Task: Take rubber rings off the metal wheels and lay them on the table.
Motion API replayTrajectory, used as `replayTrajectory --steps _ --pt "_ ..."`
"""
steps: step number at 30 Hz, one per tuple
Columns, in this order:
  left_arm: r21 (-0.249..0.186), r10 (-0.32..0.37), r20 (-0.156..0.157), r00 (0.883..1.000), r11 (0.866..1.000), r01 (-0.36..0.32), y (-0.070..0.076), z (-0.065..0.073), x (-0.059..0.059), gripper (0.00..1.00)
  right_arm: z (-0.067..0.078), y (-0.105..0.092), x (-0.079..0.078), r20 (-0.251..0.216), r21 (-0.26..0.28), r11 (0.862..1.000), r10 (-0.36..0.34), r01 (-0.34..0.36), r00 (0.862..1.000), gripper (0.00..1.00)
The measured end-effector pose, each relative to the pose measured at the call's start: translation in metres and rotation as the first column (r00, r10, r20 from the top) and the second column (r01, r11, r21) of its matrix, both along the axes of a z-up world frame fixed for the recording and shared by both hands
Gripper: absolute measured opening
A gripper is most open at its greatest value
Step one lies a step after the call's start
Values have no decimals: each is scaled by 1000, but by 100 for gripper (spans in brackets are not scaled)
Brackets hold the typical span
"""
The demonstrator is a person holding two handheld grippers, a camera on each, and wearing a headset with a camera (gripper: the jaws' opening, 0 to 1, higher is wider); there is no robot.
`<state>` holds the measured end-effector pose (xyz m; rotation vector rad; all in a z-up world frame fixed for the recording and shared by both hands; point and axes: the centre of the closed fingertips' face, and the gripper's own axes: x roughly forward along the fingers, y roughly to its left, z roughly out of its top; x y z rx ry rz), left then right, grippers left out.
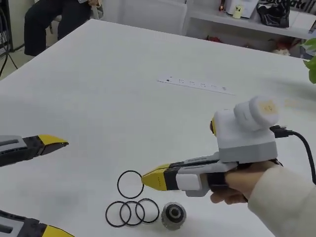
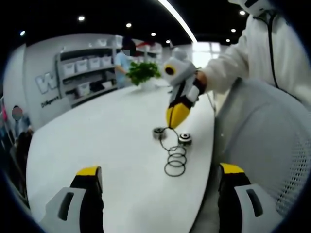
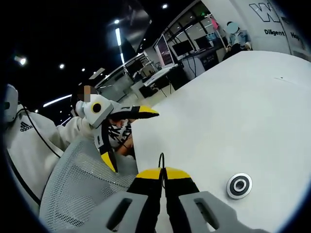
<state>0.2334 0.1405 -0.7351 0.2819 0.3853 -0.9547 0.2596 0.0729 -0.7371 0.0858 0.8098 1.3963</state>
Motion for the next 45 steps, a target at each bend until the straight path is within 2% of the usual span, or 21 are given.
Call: replayTrajectory --steps 10,20,37,40,45 --pt "-3 0 -17 1000 1000 0 2 -6 -3 100 -15 22 -15 -29 -16 998 67 -68 997 0" --pt "-1 8 -21 1000 1000 -8 4 -7 -4 100 -30 32 -21 -44 -40 994 95 -97 994 0" --pt "-9 8 -32 999 1000 -9 3 -10 -6 100 -56 39 -23 -36 -103 989 104 -108 994 0" --pt "-32 15 -37 999 999 -16 2 -8 -6 100 -57 38 -22 -36 -108 989 99 -102 994 0" --pt "-33 14 -42 999 999 -15 1 -9 -7 100 -60 35 -16 -37 -121 989 79 -83 996 0"
